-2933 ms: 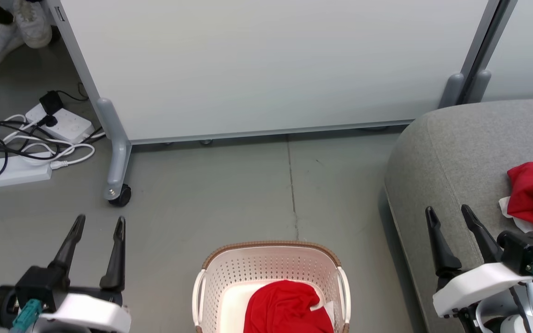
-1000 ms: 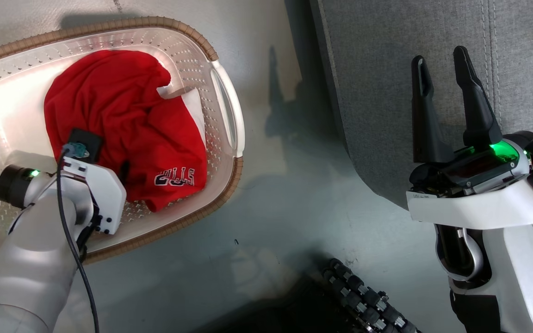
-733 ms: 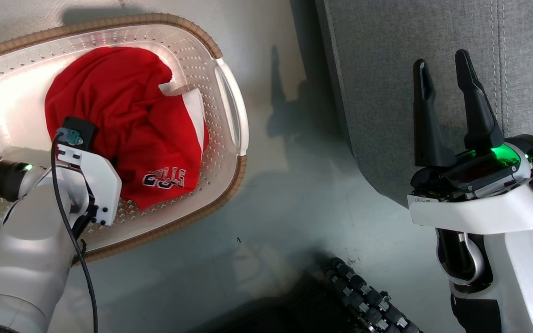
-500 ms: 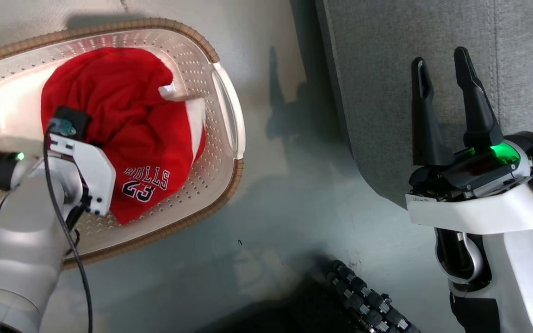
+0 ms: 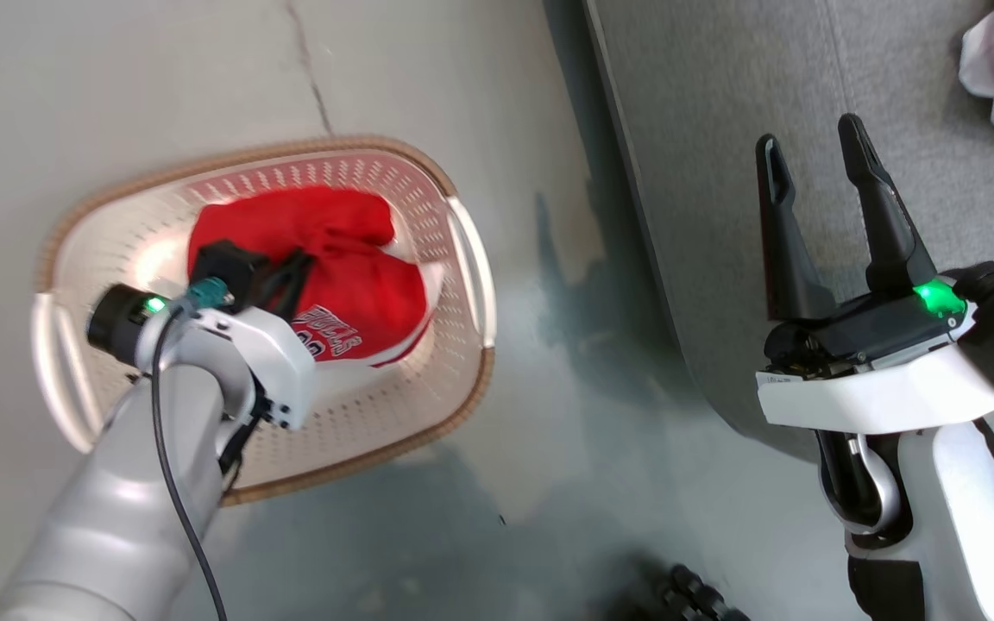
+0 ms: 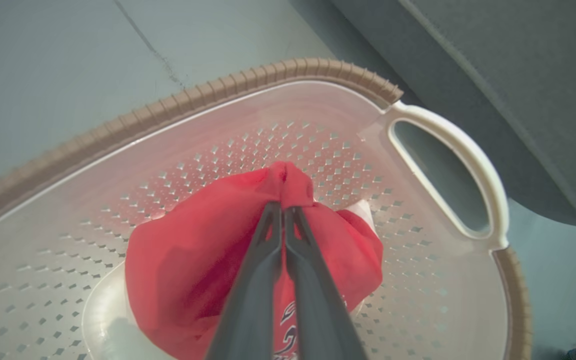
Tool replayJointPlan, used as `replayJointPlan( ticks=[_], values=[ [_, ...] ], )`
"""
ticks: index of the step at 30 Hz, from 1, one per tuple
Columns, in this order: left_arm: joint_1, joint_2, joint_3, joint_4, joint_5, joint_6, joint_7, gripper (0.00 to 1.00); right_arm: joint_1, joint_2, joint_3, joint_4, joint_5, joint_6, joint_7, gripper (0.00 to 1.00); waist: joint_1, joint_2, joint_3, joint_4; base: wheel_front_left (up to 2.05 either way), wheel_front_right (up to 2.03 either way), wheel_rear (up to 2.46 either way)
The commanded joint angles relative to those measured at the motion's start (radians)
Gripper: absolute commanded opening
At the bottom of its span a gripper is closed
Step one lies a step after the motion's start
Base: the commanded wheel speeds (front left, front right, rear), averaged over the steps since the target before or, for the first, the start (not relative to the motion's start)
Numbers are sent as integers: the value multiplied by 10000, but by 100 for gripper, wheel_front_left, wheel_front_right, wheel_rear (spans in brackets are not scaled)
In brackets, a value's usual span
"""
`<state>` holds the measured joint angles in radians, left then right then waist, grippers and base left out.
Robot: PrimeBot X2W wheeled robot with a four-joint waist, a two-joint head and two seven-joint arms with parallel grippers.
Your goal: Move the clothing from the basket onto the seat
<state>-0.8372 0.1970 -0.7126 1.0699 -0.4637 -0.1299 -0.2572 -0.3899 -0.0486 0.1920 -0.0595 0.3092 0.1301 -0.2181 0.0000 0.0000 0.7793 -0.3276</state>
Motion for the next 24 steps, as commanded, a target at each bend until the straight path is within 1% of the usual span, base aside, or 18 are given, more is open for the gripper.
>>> replayJointPlan(
  ticks=[1, 3, 7, 12, 13, 18, 24],
  values=[
    [286, 37, 129, -315, -75, 46, -74, 0, 162, -43, -66, 56, -77, 13, 122, 100, 0, 0, -915, 584, 0, 0, 0],
    [584, 9, 376, -1147, -128, 186, -91, 0, 273, -44, -118, 96, -180, 13, 272, 100, 0, 0, -1318, 778, 0, 0, 0],
    [1641, 132, 886, -2963, 12, 509, -88, 0, 529, -46, -236, 228, -337, 13, 582, 100, 0, 0, -2134, 1145, 0, 0, 0],
    [2733, 248, 1301, -4870, 248, 733, -92, 0, 878, -46, -359, 426, -433, 13, 929, 100, 0, 0, -3136, 1583, 0, 0, 0],
    [2733, 248, 1301, -4870, 248, 733, -92, 0, 878, -46, -359, 426, -433, 13, 929, 100, 0, 0, -3136, 1583, 0, 0, 0],
    [3505, 309, 1653, -6311, 329, 916, -93, 0, 1255, -47, -521, 618, -503, 13, 1222, 100, 0, 0, -4094, 1996, 0, 0, 0],
    [4128, 374, 2101, -7771, 257, 1175, -94, 0, 1677, -47, -650, 765, -536, 13, 1509, 100, 0, 0, -5023, 2309, 0, 0, 0]
  ],
)
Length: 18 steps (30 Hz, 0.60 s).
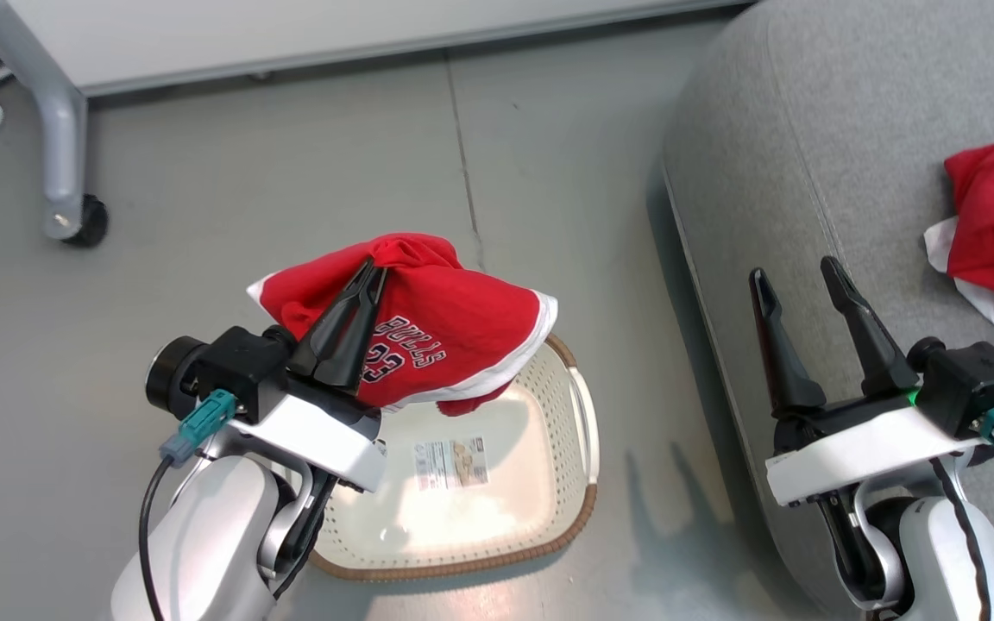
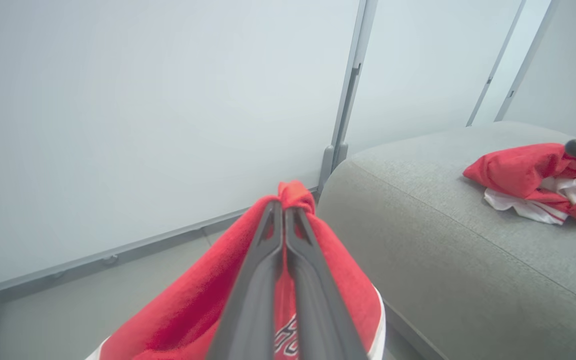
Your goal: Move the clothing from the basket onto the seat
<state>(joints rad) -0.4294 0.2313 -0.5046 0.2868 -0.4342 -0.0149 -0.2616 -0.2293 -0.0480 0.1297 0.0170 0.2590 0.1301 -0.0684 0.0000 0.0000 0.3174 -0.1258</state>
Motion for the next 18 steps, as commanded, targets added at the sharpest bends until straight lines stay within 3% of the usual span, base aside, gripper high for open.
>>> replayJointPlan(
  ticks=[1, 18],
  values=[
    [107, 64, 74, -146, -24, 76, -51, 0, 130, -52, -50, 23, -26, 13, 53, 100, 0, 0, -540, 331, 0, 0, 0],
    [1329, 564, 315, -2938, -95, 801, 321, 0, 1496, -52, -131, 226, -63, 13, 686, 100, 0, 0, -2958, 534, 0, 0, 0]
  ],
)
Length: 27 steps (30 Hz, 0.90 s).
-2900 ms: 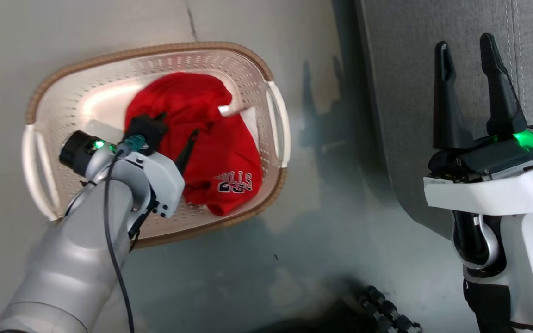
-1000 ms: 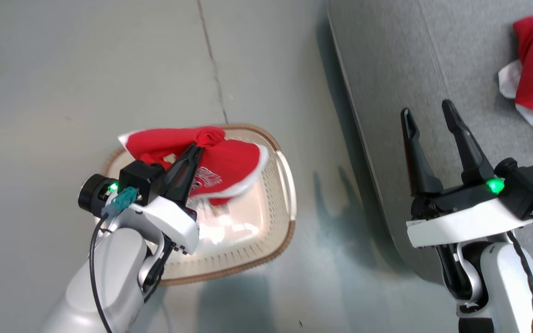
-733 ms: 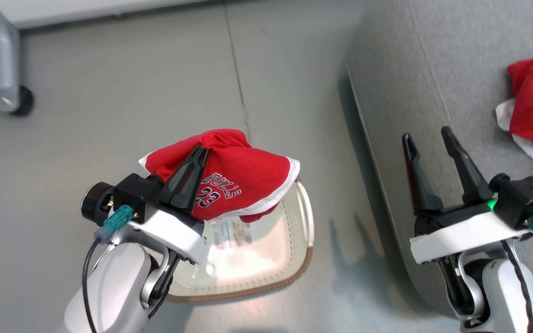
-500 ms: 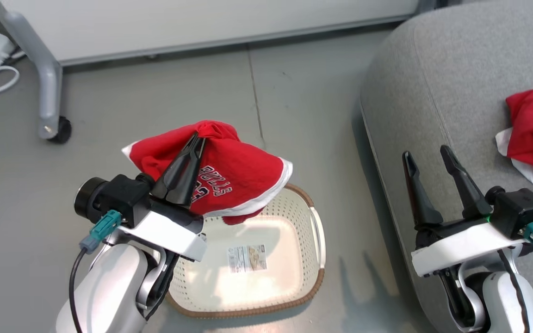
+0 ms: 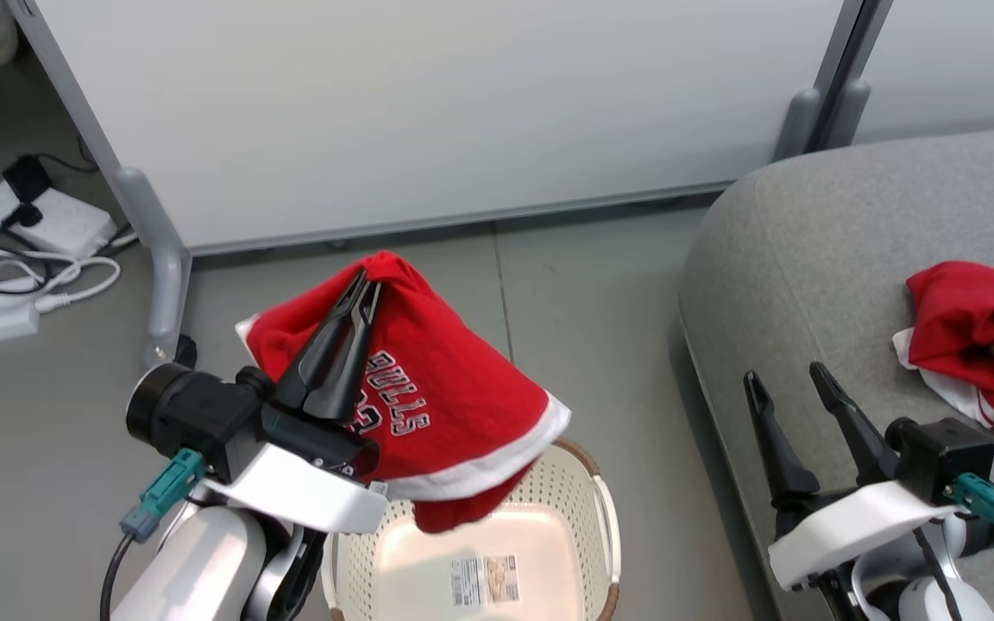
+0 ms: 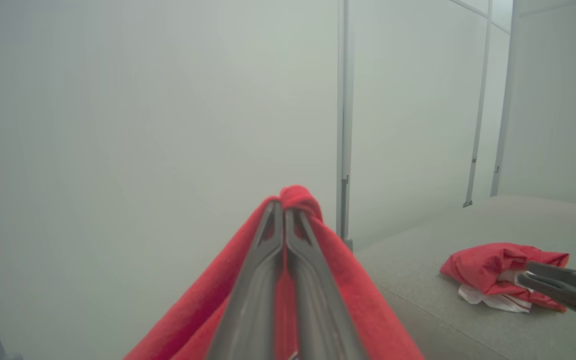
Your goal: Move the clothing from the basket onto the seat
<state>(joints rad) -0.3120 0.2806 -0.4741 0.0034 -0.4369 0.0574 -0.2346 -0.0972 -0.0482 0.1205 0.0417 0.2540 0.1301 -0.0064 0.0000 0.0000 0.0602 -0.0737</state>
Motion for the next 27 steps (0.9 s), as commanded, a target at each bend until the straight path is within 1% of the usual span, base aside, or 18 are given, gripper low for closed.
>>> replayJointPlan(
  ticks=[1, 6, 13, 27],
  values=[
    [280, 83, 13, -229, -108, 119, 71, 0, 280, -50, -58, -53, -15, 13, 107, 100, 0, 0, -508, 12, 0, 0, 0],
    [735, 161, -42, -762, -148, 337, 265, 0, 671, -48, -130, -270, -16, 13, 309, 100, 0, 0, -831, -26, 0, 0, 0],
    [1174, 228, -189, -1170, -174, 465, 352, 0, 1193, -48, -304, -578, 69, 13, 458, 100, 0, 0, -1043, -43, 0, 0, 0],
    [1098, 284, -152, -1079, -182, 580, 280, 0, 1025, -48, -183, -610, 126, 13, 496, 100, 0, 0, -1075, -35, 0, 0, 0]
  ],
)
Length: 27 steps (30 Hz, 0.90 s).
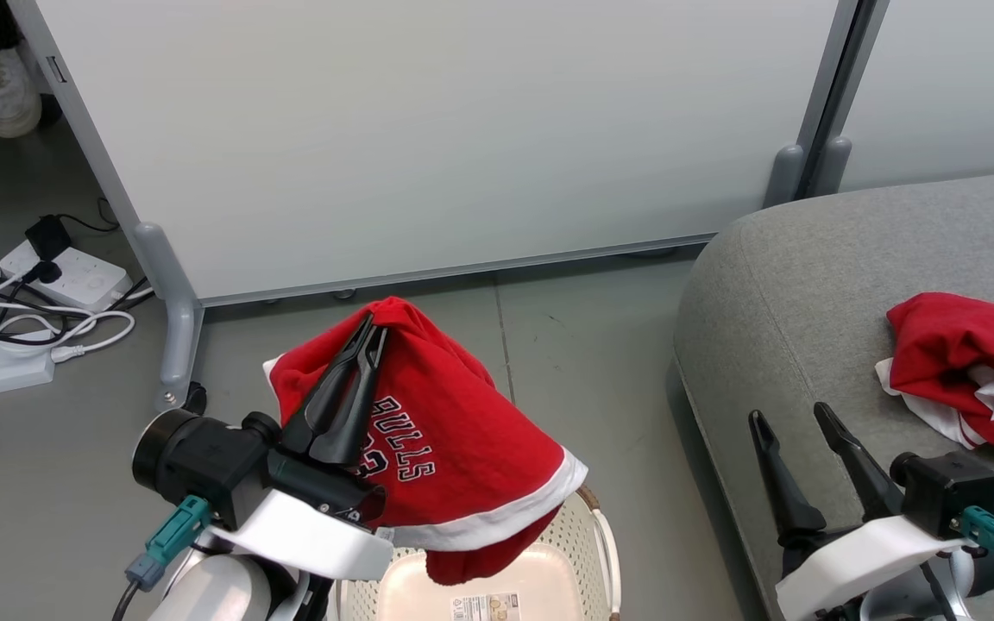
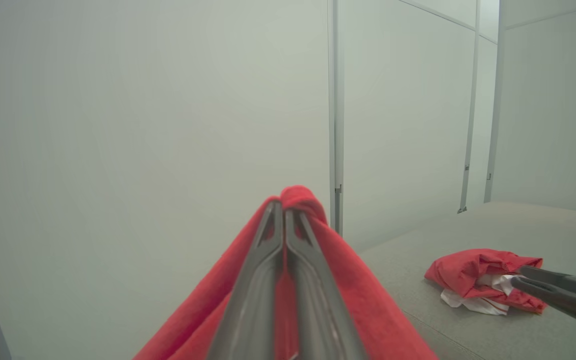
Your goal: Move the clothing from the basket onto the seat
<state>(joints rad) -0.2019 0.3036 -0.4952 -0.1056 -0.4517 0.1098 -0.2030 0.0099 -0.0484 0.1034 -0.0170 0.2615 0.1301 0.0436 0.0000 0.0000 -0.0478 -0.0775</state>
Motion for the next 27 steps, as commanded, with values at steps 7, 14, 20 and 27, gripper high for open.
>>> replayJointPlan(
  ticks=[7, 14, 20, 27],
  values=[
    [-145, 59, 29, 56, -19, 38, -96, 0, -567, -40, 962, -382, 350, 13, -147, 100, 0, 0, 53, 92, 0, 0, 0],
    [-310, 49, -100, 98, 49, -37, -88, 0, -1619, -47, 3275, -463, 1035, 13, -42, 100, 0, 0, 184, 249, 0, 0, 0],
    [-491, -20, -255, 146, 75, -147, -55, 0, -2776, -51, 4998, 645, 1717, 13, -310, 100, 0, 0, 298, 490, 0, 0, 0],
    [-665, -71, -365, 223, 95, -218, -113, 0, -4079, -50, 6478, 2348, 2486, 13, -797, 100, 0, 0, 353, 707, 0, 0, 0]
  ],
)
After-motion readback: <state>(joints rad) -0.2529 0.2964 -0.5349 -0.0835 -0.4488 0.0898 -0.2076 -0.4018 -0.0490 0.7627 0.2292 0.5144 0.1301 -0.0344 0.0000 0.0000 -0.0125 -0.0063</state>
